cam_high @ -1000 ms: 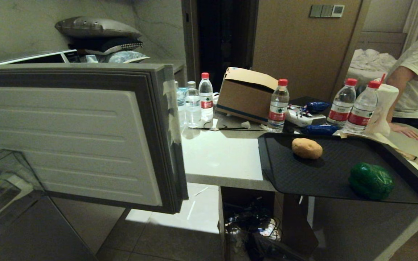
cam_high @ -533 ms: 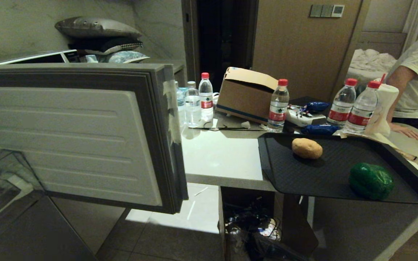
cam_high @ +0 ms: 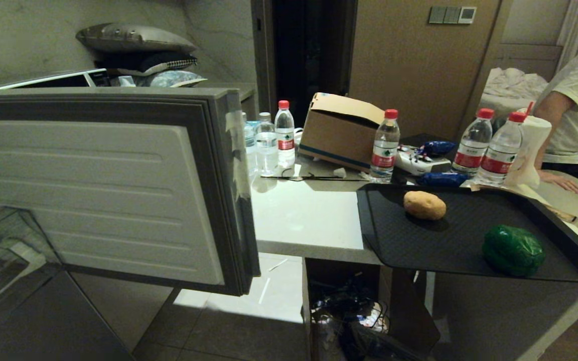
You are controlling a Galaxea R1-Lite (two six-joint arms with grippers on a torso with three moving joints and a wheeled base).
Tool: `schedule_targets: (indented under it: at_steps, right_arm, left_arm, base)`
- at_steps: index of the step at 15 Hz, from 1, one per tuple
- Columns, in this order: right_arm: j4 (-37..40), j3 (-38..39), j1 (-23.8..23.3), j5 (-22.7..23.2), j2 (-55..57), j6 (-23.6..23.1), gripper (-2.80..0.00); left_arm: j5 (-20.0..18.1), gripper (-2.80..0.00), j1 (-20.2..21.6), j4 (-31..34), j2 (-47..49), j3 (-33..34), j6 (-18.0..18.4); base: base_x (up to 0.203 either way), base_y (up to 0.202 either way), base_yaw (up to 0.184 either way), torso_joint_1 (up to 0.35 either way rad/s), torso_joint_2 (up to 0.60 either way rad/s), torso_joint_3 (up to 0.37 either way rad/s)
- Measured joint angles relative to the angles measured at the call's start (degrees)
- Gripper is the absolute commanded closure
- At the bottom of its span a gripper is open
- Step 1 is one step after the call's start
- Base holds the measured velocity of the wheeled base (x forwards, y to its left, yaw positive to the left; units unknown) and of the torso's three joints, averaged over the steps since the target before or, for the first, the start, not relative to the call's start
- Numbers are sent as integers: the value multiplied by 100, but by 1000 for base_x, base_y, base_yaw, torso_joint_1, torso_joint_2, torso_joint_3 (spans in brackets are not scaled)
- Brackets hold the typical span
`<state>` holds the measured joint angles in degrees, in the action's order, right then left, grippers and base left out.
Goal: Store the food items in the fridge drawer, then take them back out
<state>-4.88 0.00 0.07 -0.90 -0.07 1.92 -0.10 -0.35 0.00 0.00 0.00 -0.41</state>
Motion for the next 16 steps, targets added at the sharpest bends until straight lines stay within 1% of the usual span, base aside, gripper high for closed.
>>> schedule_targets:
  at_steps: [4,6,8,10,12,14,16]
  right_arm:
    - [-2,0,0,-14,51,-19,0]
    - [17,-87,0,-86,391,123,0]
    - [-1,-514,0,-192,1112,512,0]
    - [-11,-999,-7,-293,2061,914,0]
    - [-20,-1423,-62,-343,2986,1135,0]
    - [-110,-1793,-159,-354,3858,1240,0]
    - [-543,-2022,-230,-356,4653,1303,0]
  left_arm:
    - [1,0,0,0,0,0,0]
    - [0,0,0,2,0,0,0]
    - [0,0,0,1,0,0,0]
    - [0,0,0,2,0,0,0]
    - [0,0,0,2,0,0,0]
    - [0,0,2,2,0,0,0]
    - [0,0,0,1,0,0,0]
  base:
    - [0,0,0,0,0,0]
    - [0,0,0,0,0,0]
    - [0,0,0,0,0,0]
    - [0,0,0,0,0,0]
    - [0,0,0,0,0,0]
    - [0,0,0,0,0,0]
    - [0,0,0,0,0,0]
